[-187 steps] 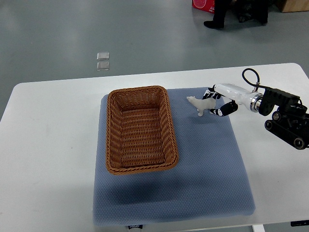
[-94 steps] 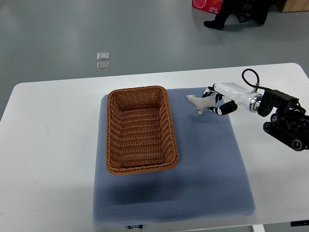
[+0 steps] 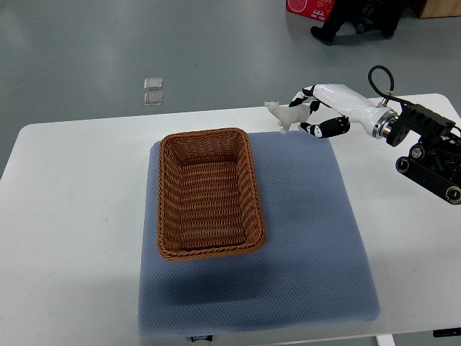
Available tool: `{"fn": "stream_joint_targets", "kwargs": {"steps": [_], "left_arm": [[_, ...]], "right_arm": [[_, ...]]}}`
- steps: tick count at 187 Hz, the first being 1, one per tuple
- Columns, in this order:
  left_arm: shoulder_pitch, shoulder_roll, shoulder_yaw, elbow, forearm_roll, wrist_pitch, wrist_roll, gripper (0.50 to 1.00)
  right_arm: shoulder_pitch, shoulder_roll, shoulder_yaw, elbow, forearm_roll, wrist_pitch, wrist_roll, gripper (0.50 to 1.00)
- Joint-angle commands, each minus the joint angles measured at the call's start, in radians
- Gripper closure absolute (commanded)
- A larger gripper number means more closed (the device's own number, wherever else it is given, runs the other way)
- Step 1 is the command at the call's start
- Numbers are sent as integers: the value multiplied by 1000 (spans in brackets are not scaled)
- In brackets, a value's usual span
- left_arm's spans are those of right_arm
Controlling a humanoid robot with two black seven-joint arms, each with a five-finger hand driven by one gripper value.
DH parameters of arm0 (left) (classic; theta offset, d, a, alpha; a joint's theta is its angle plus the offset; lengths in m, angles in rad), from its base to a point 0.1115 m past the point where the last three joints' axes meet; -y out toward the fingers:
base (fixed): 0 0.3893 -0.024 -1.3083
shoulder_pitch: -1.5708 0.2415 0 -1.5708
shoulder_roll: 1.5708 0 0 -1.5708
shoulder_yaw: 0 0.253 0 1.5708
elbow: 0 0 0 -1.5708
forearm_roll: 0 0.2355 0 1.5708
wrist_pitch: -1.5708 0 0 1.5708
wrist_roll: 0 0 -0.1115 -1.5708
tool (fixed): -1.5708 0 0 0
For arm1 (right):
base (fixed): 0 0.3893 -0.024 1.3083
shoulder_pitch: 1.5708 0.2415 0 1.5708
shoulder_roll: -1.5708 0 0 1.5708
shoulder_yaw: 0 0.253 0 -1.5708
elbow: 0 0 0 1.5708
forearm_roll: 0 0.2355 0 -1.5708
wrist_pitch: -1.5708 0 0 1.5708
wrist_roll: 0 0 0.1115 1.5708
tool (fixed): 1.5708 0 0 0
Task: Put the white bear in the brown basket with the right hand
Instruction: 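Lift the bear and carry it over the brown wicker basket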
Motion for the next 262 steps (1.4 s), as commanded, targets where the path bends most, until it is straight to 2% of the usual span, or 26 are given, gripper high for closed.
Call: {"fn": "stream_joint_targets", "kwargs": {"steps": [1,46,69,107,120,140,149,158,174,229,262], "left_arm": [[0,0,0,0,0,0,0,500],[0,0,0,0,0,0,2,500],[0,0,0,0,0,0,0,500],[0,0,0,0,0,0,0,500],[0,0,0,0,0,0,0,500],[0,0,0,0,0,0,0,500],[0,0,0,0,0,0,0,500],[0,0,0,0,0,0,0,500],[0,0,0,0,0,0,2,500],[0,0,0,0,0,0,0,500],[0,0,0,0,0,0,0,500]], "right_arm": [[16,6,-11,71,-2,5,6,1000],[58,45,-52,134,-12,19,29,1000],[72,86,-121,137,-16,19,69,1000],[62,132,-187,137,-55,13,112,957],[61,144,-203,137,-70,10,123,901],[58,147,-203,137,-73,5,129,736],[56,147,-201,135,-71,-9,129,703],[53,146,-201,135,-68,-38,129,644],[52,146,-200,135,-64,-79,129,613],[27,129,-160,123,-51,-108,127,609],[-25,124,-63,89,62,-111,121,609]]}}
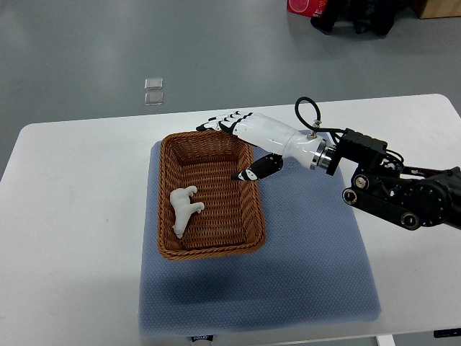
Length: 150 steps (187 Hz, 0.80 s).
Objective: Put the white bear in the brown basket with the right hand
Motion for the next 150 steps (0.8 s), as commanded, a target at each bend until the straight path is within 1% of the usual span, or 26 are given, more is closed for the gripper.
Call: {"fn": "stream_joint_targets", "kwargs": {"steps": [1,31,64,91,105,131,143,150], "left_arm": [[0,0,0,0,0,0,0,500],[0,0,0,0,0,0,0,500],[0,0,0,0,0,0,0,500],[0,0,0,0,0,0,0,500],[0,0,0,0,0,0,0,500],[0,0,0,0,0,0,1,500],[0,0,0,0,0,0,0,500],[0,0,0,0,0,0,1,500]], "right_arm": [[-30,-4,59,-25,86,1,-4,607],[-49,-22,125,-83,310,8,-10,607],[-56,-38,145,-164,728,8,-23,605],[-65,-47,145,-198,1005,8,-52,595],[-70,-45,145,-220,1129,10,-53,587],[-82,-44,142,-244,1270,16,-61,576],[-90,-44,142,-250,1304,43,-61,574],[-93,-45,143,-252,1321,76,-61,574]]}}
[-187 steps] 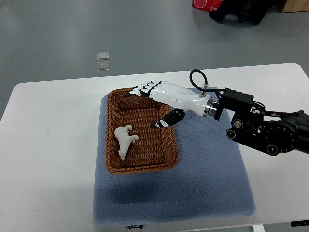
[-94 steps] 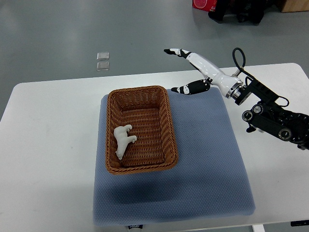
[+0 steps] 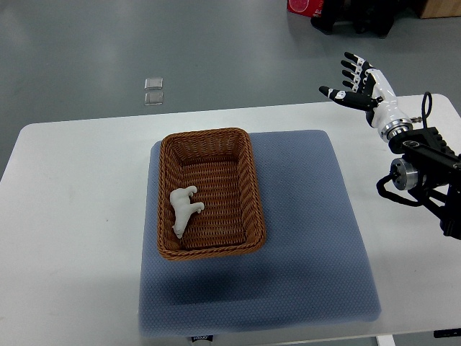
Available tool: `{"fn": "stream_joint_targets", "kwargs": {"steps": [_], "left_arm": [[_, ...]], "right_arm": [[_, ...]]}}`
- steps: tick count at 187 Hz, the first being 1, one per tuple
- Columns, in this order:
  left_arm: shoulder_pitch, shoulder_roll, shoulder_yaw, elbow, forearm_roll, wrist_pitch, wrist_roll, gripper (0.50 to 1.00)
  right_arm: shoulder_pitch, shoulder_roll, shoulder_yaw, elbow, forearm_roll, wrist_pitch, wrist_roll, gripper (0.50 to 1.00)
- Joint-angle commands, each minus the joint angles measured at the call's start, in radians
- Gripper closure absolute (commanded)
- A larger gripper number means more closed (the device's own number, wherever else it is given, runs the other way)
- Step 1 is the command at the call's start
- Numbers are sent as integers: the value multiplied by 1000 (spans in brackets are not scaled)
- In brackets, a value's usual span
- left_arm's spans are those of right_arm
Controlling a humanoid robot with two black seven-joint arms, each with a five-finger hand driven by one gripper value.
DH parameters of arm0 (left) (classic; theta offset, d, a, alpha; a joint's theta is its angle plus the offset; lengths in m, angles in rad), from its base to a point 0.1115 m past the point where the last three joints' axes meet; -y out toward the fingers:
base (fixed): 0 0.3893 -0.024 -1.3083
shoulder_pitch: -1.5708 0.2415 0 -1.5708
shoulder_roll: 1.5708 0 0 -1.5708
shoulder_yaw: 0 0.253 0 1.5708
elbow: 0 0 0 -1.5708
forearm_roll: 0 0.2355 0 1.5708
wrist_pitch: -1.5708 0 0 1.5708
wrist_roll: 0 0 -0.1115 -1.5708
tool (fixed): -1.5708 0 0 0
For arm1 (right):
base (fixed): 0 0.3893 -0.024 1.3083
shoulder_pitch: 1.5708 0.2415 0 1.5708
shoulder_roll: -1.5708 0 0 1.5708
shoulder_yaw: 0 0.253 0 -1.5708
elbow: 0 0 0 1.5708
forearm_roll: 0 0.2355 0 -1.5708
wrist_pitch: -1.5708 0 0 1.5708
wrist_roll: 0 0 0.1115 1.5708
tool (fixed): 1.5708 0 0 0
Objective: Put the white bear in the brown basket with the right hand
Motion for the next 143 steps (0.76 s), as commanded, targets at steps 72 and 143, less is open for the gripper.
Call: {"fn": "stream_joint_targets", "kwargs": {"steps": [72,143], "left_arm": [[0,0,0,0,0,0,0,500],[0,0,0,0,0,-1,0,500]], "right_arm": [[-30,2,-1,-127,97,401,1,574],[-48,14,-2,-133,93,400,18,574]]}}
